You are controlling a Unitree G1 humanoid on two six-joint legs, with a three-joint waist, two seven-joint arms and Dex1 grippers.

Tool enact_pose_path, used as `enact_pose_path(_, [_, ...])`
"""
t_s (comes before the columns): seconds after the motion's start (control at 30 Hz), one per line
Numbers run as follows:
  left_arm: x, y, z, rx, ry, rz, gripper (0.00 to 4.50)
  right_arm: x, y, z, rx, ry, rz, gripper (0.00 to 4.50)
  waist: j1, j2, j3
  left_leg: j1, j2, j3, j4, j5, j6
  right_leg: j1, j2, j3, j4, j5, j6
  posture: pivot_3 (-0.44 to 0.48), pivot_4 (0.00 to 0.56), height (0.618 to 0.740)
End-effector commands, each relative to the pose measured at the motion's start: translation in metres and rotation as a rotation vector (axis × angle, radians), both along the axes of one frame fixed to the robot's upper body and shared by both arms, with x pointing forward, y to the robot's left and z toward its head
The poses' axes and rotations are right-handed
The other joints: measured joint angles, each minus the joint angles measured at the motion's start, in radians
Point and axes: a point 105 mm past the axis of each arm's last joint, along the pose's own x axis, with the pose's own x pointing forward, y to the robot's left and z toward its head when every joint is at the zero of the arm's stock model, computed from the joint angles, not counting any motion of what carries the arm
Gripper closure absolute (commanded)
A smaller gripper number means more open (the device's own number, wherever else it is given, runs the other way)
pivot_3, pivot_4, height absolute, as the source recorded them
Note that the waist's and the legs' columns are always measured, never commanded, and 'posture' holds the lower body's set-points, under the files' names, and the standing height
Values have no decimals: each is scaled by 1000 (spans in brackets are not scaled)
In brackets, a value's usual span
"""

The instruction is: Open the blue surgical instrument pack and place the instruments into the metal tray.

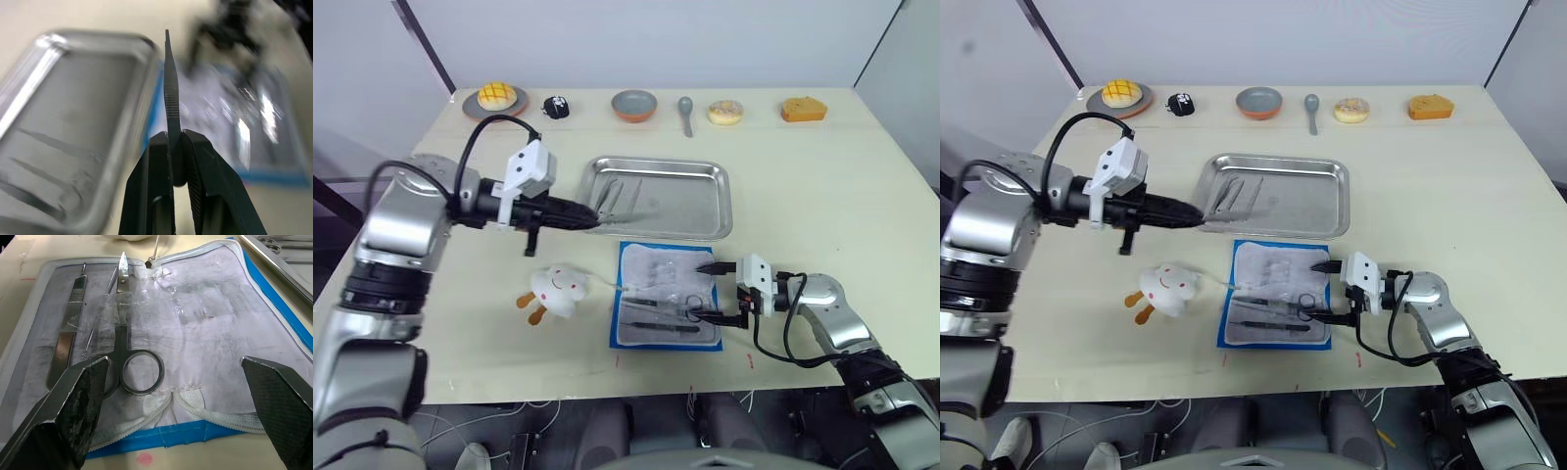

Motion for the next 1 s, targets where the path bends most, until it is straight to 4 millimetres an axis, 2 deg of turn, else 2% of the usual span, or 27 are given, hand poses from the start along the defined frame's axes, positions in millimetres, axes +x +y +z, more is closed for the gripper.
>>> enact_pose_path(0.03, [10, -7, 15, -99, -83, 134, 4453, -18, -10, -47, -150, 146, -5, 0, 1, 0, 0, 0, 0, 0, 0, 0, 0, 0, 0, 0, 0, 0, 0, 0, 150, 732])
enact_pose_path(0.23, [17, -29, 2, -181, -65, 301, 4453, -16, -12, -45, -152, 141, -8, 0, 1, 0, 0, 0, 0, -1, 0, 0, 0, 0, 0, 0, 0, 0, 0, 0, 150, 732])
enact_pose_path(0.33, [27, -44, -10, -229, -52, 463, 4453, -16, -14, -45, -158, 141, -11, 0, 4, 0, 0, 0, 0, -1, 0, 0, 0, 1, 0, 0, 0, 0, 0, 0, 150, 732])
enact_pose_path(0.5, [43, -54, -15, -316, -71, 689, 4453, -17, -12, -45, -153, 143, -10, 0, 4, 0, 0, 0, -1, -1, 1, 0, 0, 1, -1, 0, 0, 0, 0, 0, 150, 732])
enact_pose_path(0.67, [60, -53, -26, -325, -104, 888, 4453, -16, -11, -45, -151, 140, -10, 0, 4, 0, -1, 0, -1, -1, 1, 0, 0, 1, -1, 0, 0, 0, 0, 0, 150, 732])
enact_pose_path(1.0, [84, -70, -63, -254, -31, 996, 4453, -17, -8, -46, -150, 143, 2, 0, 4, 0, -1, 0, -1, -1, 1, 0, -1, 1, -1, 0, 0, 0, 0, 0, 150, 732])
